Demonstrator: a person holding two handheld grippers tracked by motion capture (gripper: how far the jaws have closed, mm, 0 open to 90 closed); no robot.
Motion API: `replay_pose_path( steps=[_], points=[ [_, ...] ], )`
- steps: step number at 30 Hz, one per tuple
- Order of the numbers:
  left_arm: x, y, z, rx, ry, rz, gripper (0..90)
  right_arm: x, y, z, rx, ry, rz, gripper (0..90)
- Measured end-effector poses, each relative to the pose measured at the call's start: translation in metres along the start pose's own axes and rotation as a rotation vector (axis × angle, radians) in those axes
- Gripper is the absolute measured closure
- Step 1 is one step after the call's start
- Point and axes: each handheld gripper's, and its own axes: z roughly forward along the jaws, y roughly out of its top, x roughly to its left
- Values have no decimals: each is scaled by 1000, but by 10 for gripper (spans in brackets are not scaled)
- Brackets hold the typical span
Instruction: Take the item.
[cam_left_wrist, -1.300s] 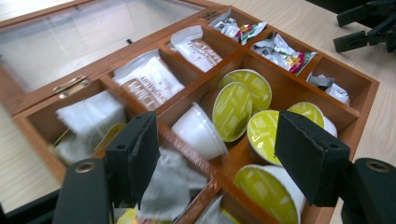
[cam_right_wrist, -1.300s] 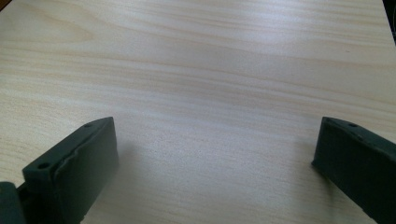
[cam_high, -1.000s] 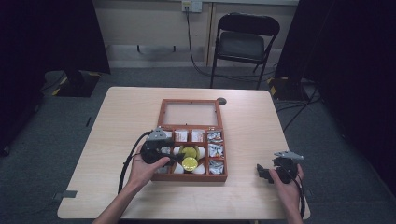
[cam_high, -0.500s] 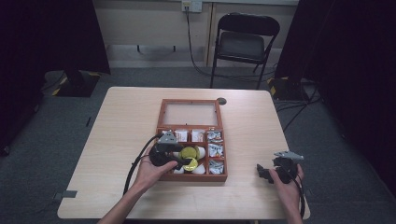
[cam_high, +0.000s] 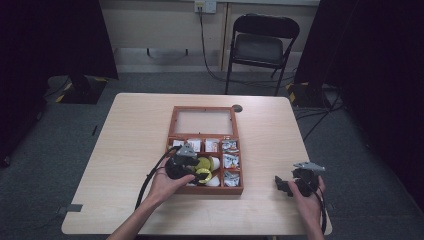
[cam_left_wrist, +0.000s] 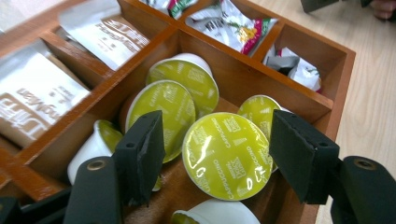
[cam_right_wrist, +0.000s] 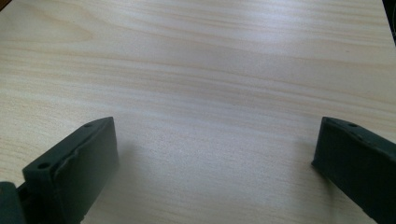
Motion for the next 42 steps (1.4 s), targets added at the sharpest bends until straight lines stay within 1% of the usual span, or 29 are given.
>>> replay_pose_path(
  steps=[1, 3, 5, 6, 7, 9, 10, 12, 14, 16, 18, 19, 20, 22, 23, 25, 26, 28, 29, 32, 34, 38, 42],
  points=[
    [-1, 0, 2, -3, 1, 1, 356, 0, 0, 0, 0, 0, 0, 0],
    [-1, 0, 3, 18, -4, 7, 358, 0, 0, 0, 1, 1, 0, 0],
    [-1, 0, 5, 37, 3, 17, 360, 0, 0, 0, 0, 0, 1, 0],
    [-1, 0, 7, 36, -3, 11, 361, 0, 0, 0, 0, 1, 0, 0],
    [-1, -1, 9, 46, -9, 11, 360, 0, 0, 0, 1, 1, 1, 0],
    [-2, -1, 12, 60, -3, 15, 350, 0, 0, 0, 0, 1, 1, 0],
    [-2, -1, 12, 61, 3, 19, 342, 0, 0, 0, 0, 1, 0, 0],
    [-3, 0, 13, 59, -3, 15, 342, 0, 0, 0, 0, 0, 0, 0],
    [-3, 0, 14, 73, -5, 17, 333, 0, 0, 0, 1, 0, 1, 0],
    [-3, 0, 14, 80, 4, 18, 331, 0, 0, 0, 1, 0, 0, 0],
    [-3, 1, 16, 107, -2, 18, 331, 0, 0, 0, 0, 1, 0, 0],
    [-2, 2, 17, 134, -10, 20, 328, 0, 0, 0, 0, 0, 1, 0],
    [-2, 2, 18, 146, -2, 24, 325, 0, 0, 0, 0, 0, 0, 0],
    [-2, 3, 18, 150, 11, 32, 323, 0, 0, 0, 0, 1, 0, 0],
    [-2, 3, 19, 149, 7, 27, 323, 0, 0, 0, 1, 1, 0, 0],
    [-2, 3, 20, 171, 19, 22, 324, 0, 0, 0, 0, 0, 1, 0],
    [-2, 3, 21, 175, 15, 18, 327, 0, 0, 0, 0, 0, 0, 0],
    [-1, 5, 23, 205, 5, 29, 328, 0, 0, 0, 0, 1, 0, 0],
    [-1, 5, 24, 199, 8, 22, 332, 0, 0, 0, 0, 0, 1, 0],
    [-1, 5, 24, 195, 8, 21, 345, 0, 0, 0, 0, 1, 0, 0],
    [0, 5, 24, 206, 8, 23, 371, 0, 0, 0, 0, 1, 0, 0],
    [0, 5, 24, 200, 4, 10, 377, 0, 0, 0, 0, 1, 0, 0],
    [0, 4, 23, 200, 3, 10, 379, 0, 0, 0, 0, 1, 0, 0]
  ],
)
